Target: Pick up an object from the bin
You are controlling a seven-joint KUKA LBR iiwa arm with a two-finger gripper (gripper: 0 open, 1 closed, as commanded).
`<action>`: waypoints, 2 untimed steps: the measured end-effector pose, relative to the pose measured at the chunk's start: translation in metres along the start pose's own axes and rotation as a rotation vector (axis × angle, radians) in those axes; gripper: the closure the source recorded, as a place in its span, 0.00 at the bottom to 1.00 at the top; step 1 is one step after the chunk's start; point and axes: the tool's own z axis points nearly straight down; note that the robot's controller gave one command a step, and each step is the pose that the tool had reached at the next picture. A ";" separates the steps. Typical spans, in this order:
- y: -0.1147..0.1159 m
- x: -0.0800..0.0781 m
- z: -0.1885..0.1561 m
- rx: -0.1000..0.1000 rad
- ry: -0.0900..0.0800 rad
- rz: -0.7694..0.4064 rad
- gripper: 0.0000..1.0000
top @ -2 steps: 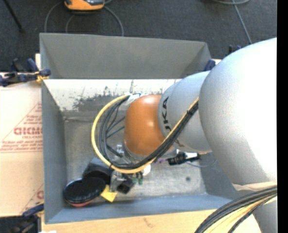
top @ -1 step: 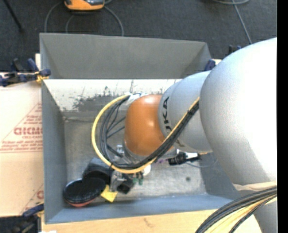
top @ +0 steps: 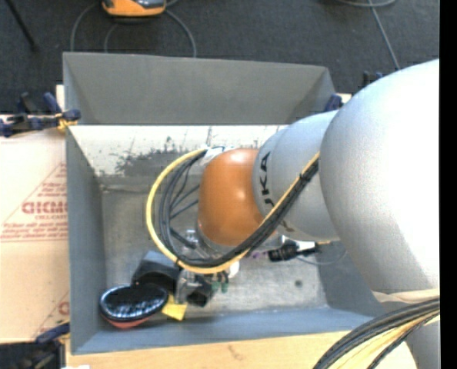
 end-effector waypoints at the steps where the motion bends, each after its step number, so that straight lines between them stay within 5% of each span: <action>1: -0.001 0.002 -0.010 0.004 0.011 0.000 1.00; 2: -0.002 0.002 -0.031 0.006 0.016 -0.001 1.00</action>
Offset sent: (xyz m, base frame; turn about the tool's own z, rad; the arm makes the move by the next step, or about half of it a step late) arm -0.0001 0.0000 0.0871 0.0000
